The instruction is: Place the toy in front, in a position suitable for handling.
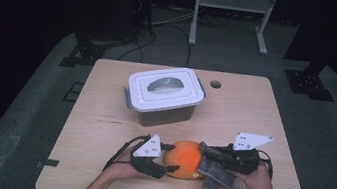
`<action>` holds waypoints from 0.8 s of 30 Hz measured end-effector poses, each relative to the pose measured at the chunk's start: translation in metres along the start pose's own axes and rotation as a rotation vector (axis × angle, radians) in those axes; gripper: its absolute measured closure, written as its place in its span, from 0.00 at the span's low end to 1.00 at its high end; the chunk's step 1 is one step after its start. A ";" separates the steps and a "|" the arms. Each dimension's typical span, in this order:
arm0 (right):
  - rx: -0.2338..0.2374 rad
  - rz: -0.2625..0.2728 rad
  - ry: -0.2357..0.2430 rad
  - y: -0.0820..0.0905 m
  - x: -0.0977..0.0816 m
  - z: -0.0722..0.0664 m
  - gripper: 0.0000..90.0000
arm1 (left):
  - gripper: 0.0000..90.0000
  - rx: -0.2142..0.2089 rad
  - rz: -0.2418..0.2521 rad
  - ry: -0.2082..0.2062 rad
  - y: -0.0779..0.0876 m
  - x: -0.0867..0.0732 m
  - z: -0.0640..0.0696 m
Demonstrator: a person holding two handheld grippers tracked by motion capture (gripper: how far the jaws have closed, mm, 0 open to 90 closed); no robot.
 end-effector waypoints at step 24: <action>0.028 0.015 -0.020 0.001 -0.003 -0.001 0.85 | 0.44 0.069 0.075 -0.013 -0.002 0.010 0.001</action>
Point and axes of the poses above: each handheld gripper's, and its own axes: y roughly backward along the jaws, x roughly out of its top, z roughly to its right, the point moved 7 cm from there along -y, roughly forward along the jaws, and after that the axes turned 14 degrees about x, right-handed, at the moved point
